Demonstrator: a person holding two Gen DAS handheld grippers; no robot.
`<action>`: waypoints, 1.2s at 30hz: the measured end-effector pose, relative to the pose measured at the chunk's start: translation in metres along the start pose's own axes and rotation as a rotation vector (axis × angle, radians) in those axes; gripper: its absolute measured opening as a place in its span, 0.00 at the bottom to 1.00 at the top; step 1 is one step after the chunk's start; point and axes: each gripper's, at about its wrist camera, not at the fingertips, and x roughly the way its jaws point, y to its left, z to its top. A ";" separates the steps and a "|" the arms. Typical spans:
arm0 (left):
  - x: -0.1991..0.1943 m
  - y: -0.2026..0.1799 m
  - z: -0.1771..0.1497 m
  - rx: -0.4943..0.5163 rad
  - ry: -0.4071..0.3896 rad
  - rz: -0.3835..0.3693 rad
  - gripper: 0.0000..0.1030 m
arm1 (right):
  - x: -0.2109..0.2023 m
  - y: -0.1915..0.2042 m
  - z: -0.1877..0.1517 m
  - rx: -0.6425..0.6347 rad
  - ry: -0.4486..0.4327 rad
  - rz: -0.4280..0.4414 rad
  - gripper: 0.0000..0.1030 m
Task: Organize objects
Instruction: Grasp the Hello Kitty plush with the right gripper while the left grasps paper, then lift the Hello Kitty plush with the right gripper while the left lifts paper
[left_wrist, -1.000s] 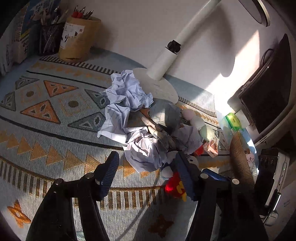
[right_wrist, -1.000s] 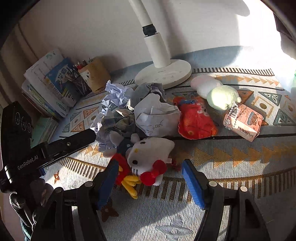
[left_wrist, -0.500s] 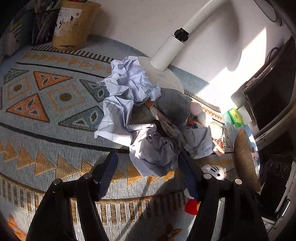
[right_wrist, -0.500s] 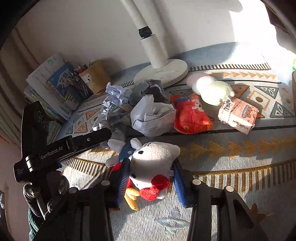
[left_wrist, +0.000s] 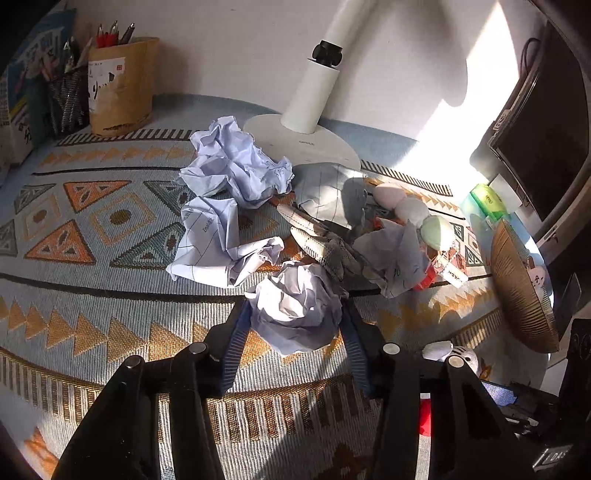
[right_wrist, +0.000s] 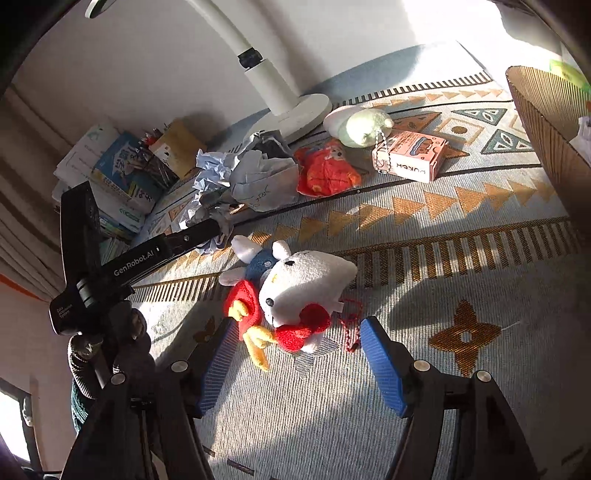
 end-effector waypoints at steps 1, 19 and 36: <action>-0.006 0.000 -0.005 0.003 -0.002 0.002 0.45 | -0.002 0.002 -0.001 -0.052 -0.005 -0.040 0.65; -0.041 -0.027 -0.056 0.096 -0.099 0.098 0.45 | 0.043 0.041 0.013 -0.550 0.052 -0.164 0.61; -0.031 -0.080 -0.072 0.180 -0.101 0.068 0.45 | -0.007 -0.017 -0.007 -0.042 -0.082 -0.214 0.58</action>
